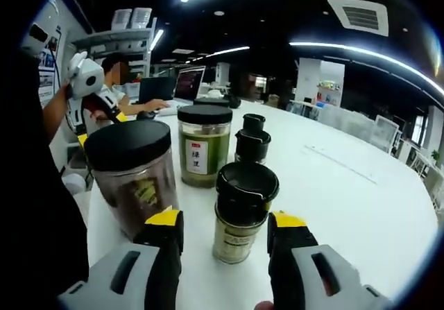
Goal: Pick up the mixed condiments and ingredients on the table and sort them into separate groups
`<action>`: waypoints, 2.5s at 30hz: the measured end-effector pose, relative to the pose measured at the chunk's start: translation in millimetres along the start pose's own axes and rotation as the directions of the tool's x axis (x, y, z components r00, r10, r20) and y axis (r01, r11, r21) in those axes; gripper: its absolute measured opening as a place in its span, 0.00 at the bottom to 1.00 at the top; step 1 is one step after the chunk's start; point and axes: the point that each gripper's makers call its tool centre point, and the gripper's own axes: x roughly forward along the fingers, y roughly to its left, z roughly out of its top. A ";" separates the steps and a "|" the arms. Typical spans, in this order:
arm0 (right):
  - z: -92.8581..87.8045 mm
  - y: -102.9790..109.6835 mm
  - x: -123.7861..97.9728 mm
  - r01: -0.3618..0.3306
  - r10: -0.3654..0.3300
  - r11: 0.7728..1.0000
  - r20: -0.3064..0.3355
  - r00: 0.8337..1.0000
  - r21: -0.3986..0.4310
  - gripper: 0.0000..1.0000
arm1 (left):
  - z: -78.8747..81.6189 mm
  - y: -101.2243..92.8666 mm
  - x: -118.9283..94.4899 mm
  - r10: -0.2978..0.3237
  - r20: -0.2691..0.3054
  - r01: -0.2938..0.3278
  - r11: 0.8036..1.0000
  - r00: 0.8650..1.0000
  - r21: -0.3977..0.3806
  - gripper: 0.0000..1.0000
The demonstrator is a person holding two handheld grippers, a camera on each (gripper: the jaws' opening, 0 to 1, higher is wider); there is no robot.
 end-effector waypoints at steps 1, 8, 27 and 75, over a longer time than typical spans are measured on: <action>-0.3 -0.2 1.0 0.000 0.000 1.000 0.002 1.000 0.015 0.45 | -0.3 0.4 0.3 0.001 -0.001 -0.001 1.000 1.000 0.002 0.62; 0.8 0.6 5.1 -0.001 0.001 0.999 0.005 1.000 0.039 0.44 | -3.6 2.3 0.4 0.003 -0.009 -0.003 1.000 1.000 0.004 0.62; -4.0 -7.4 12.8 0.026 -0.026 0.998 0.001 1.000 0.061 0.30 | -8.6 6.1 2.7 0.009 -0.012 -0.010 1.000 1.000 -0.008 0.61; 5.2 -57.4 -21.6 0.171 -0.185 0.972 0.079 0.979 0.161 0.29 | -15.9 9.6 9.5 0.005 -0.039 -0.007 0.999 0.999 -0.032 0.61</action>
